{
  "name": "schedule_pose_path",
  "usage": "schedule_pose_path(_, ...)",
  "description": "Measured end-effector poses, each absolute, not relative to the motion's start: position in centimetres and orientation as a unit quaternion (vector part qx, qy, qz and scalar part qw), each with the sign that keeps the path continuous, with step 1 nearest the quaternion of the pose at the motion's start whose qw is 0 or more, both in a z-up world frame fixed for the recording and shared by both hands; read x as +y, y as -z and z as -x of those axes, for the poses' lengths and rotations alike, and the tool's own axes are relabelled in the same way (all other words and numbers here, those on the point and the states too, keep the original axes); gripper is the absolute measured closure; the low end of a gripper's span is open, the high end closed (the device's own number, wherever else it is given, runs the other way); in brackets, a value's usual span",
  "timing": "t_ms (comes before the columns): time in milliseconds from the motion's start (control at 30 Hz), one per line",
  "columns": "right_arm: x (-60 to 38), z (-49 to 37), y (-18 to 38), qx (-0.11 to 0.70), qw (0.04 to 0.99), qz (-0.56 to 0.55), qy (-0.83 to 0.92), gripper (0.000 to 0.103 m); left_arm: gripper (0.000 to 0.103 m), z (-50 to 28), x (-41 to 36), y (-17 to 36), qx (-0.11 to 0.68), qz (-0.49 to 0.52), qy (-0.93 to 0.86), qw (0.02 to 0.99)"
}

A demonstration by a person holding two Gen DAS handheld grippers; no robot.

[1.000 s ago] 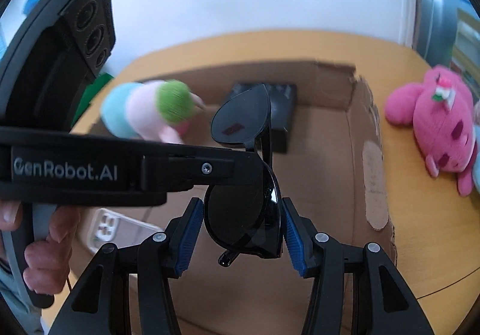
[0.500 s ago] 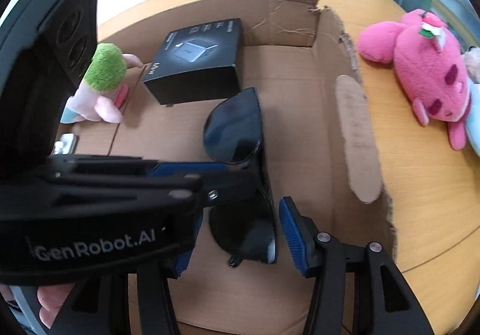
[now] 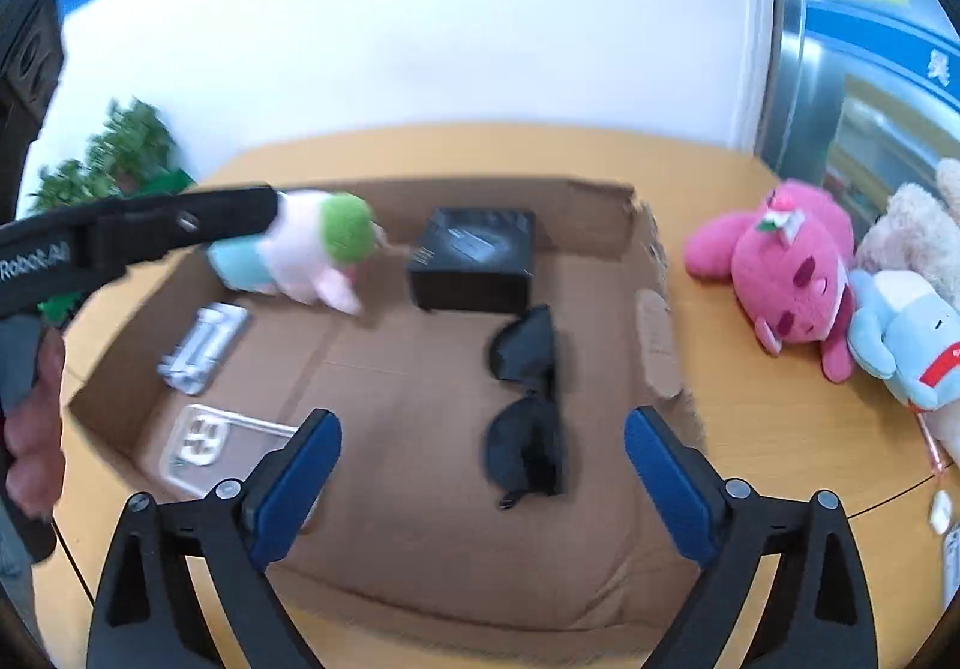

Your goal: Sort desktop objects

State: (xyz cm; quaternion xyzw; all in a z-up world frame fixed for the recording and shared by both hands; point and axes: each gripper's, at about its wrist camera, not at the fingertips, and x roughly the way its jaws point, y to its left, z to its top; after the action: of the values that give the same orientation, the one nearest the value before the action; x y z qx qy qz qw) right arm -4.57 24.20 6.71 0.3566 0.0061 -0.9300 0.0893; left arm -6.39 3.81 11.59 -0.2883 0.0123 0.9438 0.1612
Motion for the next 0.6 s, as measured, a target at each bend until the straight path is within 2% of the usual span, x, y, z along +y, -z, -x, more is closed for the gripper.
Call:
schedule_pose_path(67,23.0,1.7,-6.1,0.012,0.091,-0.308,0.947,0.000,0.022,3.7,1.5,-10.6,0.025,0.270,-0.955,0.118)
schedule_pose_path(200,21.7,-1.0,-4.5,-0.003,0.100,-0.275,0.956,0.000,0.022,1.3,-1.3,-6.8,0.018,0.279,-0.957,0.073)
schedule_pose_path(367,21.0,-0.1,-3.1,-0.009,0.093,-0.281,0.955,0.000,0.022,0.3,-2.9,-2.6,0.032,0.277,-0.960,-0.002)
schedule_pose_path(467,21.3,0.5,-1.2,-0.025,0.085,-0.295,0.951,0.000,0.022,-0.4,-3.6,-1.1,0.023,0.261,-0.965,-0.007)
schedule_pose_path(533,20.7,-0.3,-0.7,0.007,0.072,-0.260,0.963,0.000,0.021,-0.6,-3.4,-0.8,0.025,0.247,-0.969,-0.007)
schedule_pose_path(600,20.9,-0.9,-0.4,0.002,0.071,-0.239,0.968,0.000,0.019,-0.7,-3.4,-0.8,0.022,0.237,-0.971,-0.007)
